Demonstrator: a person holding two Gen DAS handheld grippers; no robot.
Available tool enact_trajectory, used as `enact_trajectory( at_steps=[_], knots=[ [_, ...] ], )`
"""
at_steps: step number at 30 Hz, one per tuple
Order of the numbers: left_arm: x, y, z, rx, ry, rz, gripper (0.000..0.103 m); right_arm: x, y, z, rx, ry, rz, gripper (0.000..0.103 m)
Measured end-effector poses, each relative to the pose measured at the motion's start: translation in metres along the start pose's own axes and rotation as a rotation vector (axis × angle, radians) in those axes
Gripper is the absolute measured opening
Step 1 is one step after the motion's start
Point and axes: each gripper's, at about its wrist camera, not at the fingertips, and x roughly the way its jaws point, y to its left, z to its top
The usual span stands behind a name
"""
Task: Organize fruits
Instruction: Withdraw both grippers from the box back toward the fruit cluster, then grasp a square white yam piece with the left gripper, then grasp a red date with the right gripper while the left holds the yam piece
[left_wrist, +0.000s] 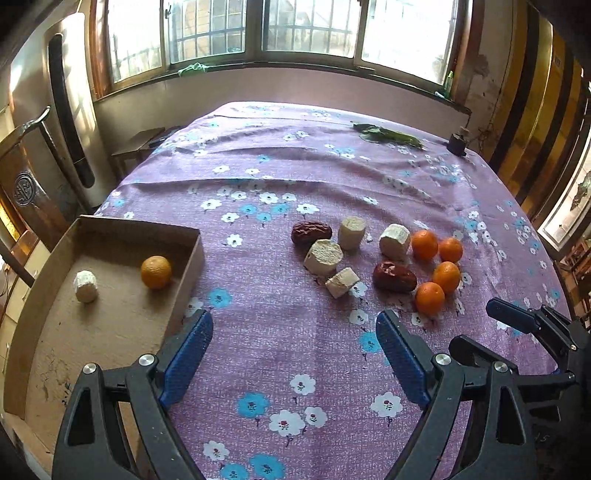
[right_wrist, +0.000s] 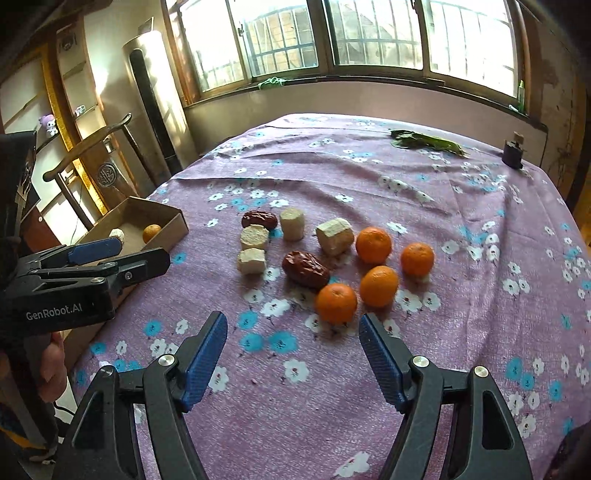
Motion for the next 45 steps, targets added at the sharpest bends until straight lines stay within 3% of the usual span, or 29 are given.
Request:
enact_trajectory(
  at_steps=[6,19,21,24,25,26,29,36,43,45],
  knots=[
    [0.028,-0.018,0.000,0.032,0.046,-0.025,0.089,0.003,-0.020,-0.004,0.030,0.002,-0.010,0.078],
    [0.081,-0.025,0.016,-0.048,0.100,0.045,0.089,0.014,-0.042,-0.010,0.078,0.005,0.056,0.078],
    [0.087,-0.022,0.018,-0.058,0.104,0.048,0.083,0.015,-0.045,-0.010,0.081,0.003,0.064,0.078],
    [0.095,-0.021,0.019,-0.065,0.118,0.014,0.066,0.017,-0.046,-0.009,0.080,0.002,0.073,0.078],
    [0.096,-0.023,0.019,-0.059,0.115,0.010,0.059,0.018,-0.047,-0.009,0.081,0.002,0.076,0.078],
    [0.095,-0.024,0.019,-0.046,0.105,0.008,0.045,0.018,-0.047,-0.009,0.081,0.003,0.079,0.078],
    [0.093,-0.028,0.019,-0.039,0.111,-0.049,0.025,0.020,-0.047,-0.007,0.081,0.004,0.079,0.078],
    [0.080,-0.017,0.014,-0.070,0.102,-0.062,0.023,0.024,-0.039,0.000,0.050,0.010,0.079,0.078],
    [0.051,-0.010,0.009,-0.069,0.068,-0.013,0.022,0.036,-0.022,0.019,-0.019,0.009,0.088,0.078],
    [0.045,-0.008,0.008,-0.065,0.054,0.000,0.022,0.043,-0.016,0.024,-0.055,0.022,0.082,0.074]
  ],
)
